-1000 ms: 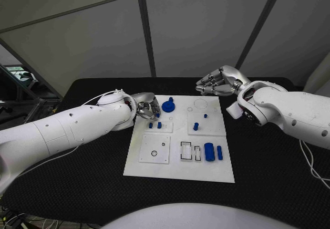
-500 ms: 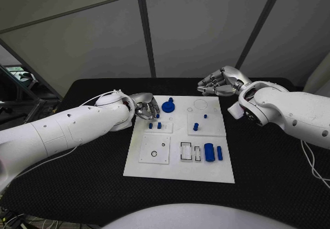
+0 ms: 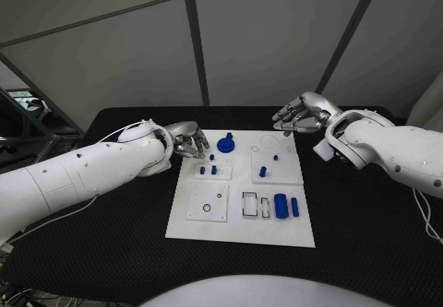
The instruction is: Assemble the parts on the task board
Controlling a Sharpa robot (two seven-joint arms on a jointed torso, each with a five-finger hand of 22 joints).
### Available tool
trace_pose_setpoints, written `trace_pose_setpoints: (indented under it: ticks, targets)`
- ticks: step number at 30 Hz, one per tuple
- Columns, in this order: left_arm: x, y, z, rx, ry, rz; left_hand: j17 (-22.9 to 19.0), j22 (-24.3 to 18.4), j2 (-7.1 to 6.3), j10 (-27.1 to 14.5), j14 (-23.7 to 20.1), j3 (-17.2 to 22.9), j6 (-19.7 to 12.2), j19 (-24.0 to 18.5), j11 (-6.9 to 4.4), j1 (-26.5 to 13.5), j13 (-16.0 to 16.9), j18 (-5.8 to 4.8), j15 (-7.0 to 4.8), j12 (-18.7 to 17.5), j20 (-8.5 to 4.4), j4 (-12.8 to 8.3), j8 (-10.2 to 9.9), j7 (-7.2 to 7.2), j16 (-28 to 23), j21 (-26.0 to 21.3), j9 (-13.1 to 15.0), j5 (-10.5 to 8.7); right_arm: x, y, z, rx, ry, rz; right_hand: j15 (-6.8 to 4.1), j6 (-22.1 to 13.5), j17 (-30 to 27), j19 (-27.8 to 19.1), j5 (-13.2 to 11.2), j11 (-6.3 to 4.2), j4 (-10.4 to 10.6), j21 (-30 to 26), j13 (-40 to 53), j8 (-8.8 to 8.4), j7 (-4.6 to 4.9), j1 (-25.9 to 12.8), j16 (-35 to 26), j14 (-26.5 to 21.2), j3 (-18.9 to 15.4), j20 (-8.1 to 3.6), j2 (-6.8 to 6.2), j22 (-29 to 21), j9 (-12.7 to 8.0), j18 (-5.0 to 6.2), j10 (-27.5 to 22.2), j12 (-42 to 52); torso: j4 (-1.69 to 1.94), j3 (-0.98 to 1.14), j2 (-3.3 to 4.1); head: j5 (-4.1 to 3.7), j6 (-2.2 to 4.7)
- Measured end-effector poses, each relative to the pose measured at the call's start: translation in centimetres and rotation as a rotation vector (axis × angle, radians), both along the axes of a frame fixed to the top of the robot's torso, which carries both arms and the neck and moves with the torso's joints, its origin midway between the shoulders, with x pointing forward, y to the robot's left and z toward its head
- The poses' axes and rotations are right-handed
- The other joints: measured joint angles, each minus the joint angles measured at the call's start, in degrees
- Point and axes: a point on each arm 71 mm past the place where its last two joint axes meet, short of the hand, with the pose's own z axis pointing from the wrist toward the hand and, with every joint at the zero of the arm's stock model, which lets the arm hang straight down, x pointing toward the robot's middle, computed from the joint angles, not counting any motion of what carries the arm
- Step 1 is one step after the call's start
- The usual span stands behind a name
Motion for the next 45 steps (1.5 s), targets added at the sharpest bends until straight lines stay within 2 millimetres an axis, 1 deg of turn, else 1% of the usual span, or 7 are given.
trace_pose_setpoints:
  ticks: [12,14,15,18,20,25,45]
  targets:
    - [-0.7,3.8,2.6,-0.401,0.001,0.133,-24.3,-14.4,0.46,-2.5,-12.6,-0.3,3.3,-13.7,1.88,-0.5,-0.4,0.06,1.50,-1.0,1.23,0.7,1.1,1.48,-15.6,-26.1,0.0,0.00,-1.4,0.4,-0.5,-0.341,-0.120,0.089,-1.47,2.7,12.6,2.2,-0.6,-1.51,-0.9,19.4,0.2,-0.90,-1.39,-2.1,22.2,0.8,4.7,-2.36,-2.58,16.6,-0.1,-0.04,3.1,-4.0,-0.07,0.03,-0.01,-2.93,1.06]
    - [-0.9,4.2,2.8,-0.497,0.020,0.154,-26.7,-16.4,0.57,-3.6,-15.7,-0.3,3.5,-16.3,2.19,-0.4,-0.6,4.12,1.87,-1.0,1.53,0.7,1.1,1.70,-18.1,-29.8,-0.1,0.00,-1.7,0.6,-0.8,-0.391,-0.131,0.098,-1.47,2.7,16.7,3.9,-1.2,-1.14,-0.6,24.1,0.1,-1.24,-1.38,-2.8,27.3,0.8,5.1,-2.22,-3.22,21.8,-0.1,-1.07,2.1,-4.8,-0.07,0.02,0.01,-3.37,1.23]
    - [-1.0,4.4,3.0,-0.558,0.034,0.164,-27.3,-16.9,0.94,-4.0,-16.5,-0.3,3.6,-17.0,2.33,0.0,-0.6,4.49,1.97,-1.0,1.65,0.7,1.1,1.78,-18.8,-30.5,-0.1,0.00,-1.9,0.7,-1.0,-0.422,-0.137,0.103,-1.47,2.5,18.3,4.2,-1.5,-1.05,-0.6,25.5,0.1,-1.35,-1.24,-3.0,29.3,0.8,5.1,-2.11,-3.48,23.3,-0.2,-1.38,1.4,-5.0,-0.07,0.01,0.02,-3.63,1.32]
    - [-1.3,4.8,3.4,-0.690,0.061,0.184,-28.4,-17.6,1.33,-4.2,-17.3,-0.3,3.6,-17.7,2.37,0.4,-0.6,4.42,2.12,-0.3,1.75,0.7,1.1,1.78,-19.4,-31.6,-0.1,0.00,-2.2,0.9,-1.6,-0.484,-0.149,0.110,-1.47,1.6,22.8,4.8,-1.8,-0.54,-0.5,29.0,0.0,-1.36,-0.74,-3.5,34.6,0.8,5.4,-1.71,-3.93,27.2,-0.2,-1.37,-0.3,-5.0,-0.07,0.00,0.05,-4.10,1.49]
    - [-1.4,5.1,3.6,-0.775,0.076,0.199,-28.6,-17.7,1.37,-4.2,-17.3,-0.3,3.6,-17.7,2.37,0.4,-0.6,1.20,2.13,-0.1,1.75,0.7,1.1,1.78,-19.4,-31.6,-0.1,0.00,-2.4,1.1,-1.9,-0.523,-0.156,0.113,-1.47,1.3,25.1,5.0,-2.1,-0.43,-0.5,30.9,0.0,-1.36,-0.59,-3.8,37.4,0.8,5.4,-1.51,-4.29,29.2,-0.2,-1.37,-1.1,-5.0,-0.07,0.00,0.07,-4.29,1.58]
    - [-1.6,5.4,4.0,-0.924,0.103,0.226,-29.1,-17.9,1.37,-4.0,-17.5,-0.5,3.9,-17.7,2.13,0.4,-0.4,2.77,1.93,0.7,1.75,0.5,1.1,1.70,-19.4,-32.0,-0.1,0.00,-2.7,1.7,-2.7,-0.584,-0.164,0.126,-1.02,0.6,29.4,5.2,-2.2,-0.07,-0.6,34.8,0.0,-1.35,-0.52,-4.0,42.8,0.8,6.0,-1.22,-4.46,33.4,-0.2,-2.26,-1.8,-5.0,-0.07,0.02,0.13,-4.45,1.74]
    - [-2.0,5.3,4.2,-1.111,0.149,0.255,-29.6,-18.1,1.68,-3.8,-17.5,-0.6,4.2,-17.7,1.93,0.8,-0.3,2.73,1.93,1.3,1.76,0.3,1.4,1.58,-19.4,-32.0,-0.1,0.00,-3.2,3.3,-4.5,-0.651,-0.146,0.164,-0.61,-0.3,38.6,8.9,-3.0,0.37,-1.7,44.2,0.1,-1.35,0.32,-3.1,53.6,0.8,9.8,-0.71,-4.03,44.5,-0.1,-4.04,-2.3,-4.2,-0.01,0.05,0.18,-4.32,1.64]
